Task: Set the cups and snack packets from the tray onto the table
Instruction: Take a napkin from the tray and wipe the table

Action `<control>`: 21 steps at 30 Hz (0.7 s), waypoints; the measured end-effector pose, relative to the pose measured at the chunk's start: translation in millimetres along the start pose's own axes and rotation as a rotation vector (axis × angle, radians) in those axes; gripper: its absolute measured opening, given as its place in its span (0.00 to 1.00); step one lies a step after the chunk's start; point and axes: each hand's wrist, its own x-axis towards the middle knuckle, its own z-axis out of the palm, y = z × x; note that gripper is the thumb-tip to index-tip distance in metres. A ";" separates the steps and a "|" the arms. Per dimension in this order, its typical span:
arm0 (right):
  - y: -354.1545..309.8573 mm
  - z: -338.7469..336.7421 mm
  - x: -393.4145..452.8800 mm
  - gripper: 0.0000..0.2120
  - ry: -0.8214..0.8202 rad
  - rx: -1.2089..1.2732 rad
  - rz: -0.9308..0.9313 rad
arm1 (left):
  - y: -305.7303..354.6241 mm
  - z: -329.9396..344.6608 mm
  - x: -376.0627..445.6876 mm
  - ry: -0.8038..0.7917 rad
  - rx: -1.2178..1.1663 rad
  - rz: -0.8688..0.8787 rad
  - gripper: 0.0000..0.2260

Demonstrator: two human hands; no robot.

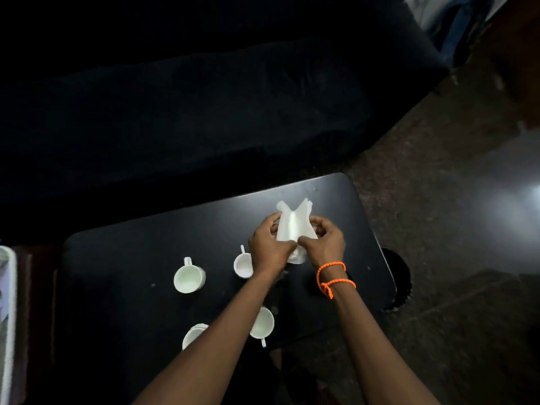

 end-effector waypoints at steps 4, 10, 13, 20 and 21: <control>23.8 -35.2 -22.1 0.17 0.032 -0.007 0.062 | -5.9 30.5 -38.4 -0.074 0.128 0.062 0.30; 56.7 -82.9 -50.1 0.10 0.063 -0.141 0.128 | -20.1 70.7 -94.6 -0.164 0.196 0.078 0.19; 71.2 -100.2 -54.1 0.12 0.070 -0.206 0.154 | -24.9 87.2 -112.7 -0.225 0.184 0.076 0.17; 92.9 -114.0 -41.0 0.12 -0.046 -0.302 0.236 | -35.3 106.2 -121.9 -0.336 0.217 -0.050 0.16; 93.7 -113.3 -38.0 0.12 -0.068 -0.310 0.246 | -36.0 106.9 -121.1 -0.341 0.212 -0.064 0.17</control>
